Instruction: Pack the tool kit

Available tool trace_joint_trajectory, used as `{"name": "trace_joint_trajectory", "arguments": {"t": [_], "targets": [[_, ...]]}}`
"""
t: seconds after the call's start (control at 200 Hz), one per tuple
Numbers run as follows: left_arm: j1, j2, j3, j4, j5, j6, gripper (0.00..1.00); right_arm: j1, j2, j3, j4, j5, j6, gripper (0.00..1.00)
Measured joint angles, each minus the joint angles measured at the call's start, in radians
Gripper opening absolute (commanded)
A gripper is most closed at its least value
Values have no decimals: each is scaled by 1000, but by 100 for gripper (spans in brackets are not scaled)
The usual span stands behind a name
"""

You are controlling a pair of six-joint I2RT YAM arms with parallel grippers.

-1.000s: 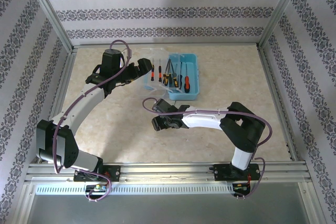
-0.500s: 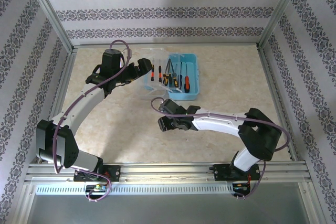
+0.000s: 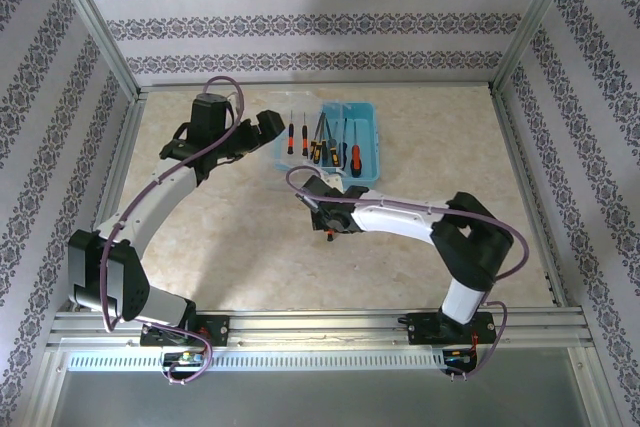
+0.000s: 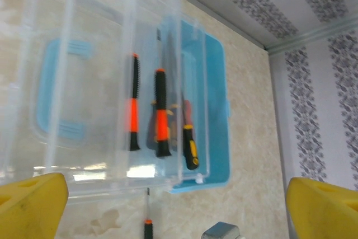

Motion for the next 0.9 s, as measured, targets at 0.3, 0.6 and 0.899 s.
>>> {"name": "trace_joint_trajectory", "arguments": {"t": [0.3, 0.6, 0.899], "targets": [[61, -14, 4, -29, -55, -8, 100, -7, 96, 25, -2, 0, 45, 38], [61, -14, 4, -28, -45, -9, 100, -9, 108, 23, 14, 6, 69, 21], [62, -14, 4, -27, -37, -11, 100, -14, 59, -40, 35, 15, 70, 14]]}}
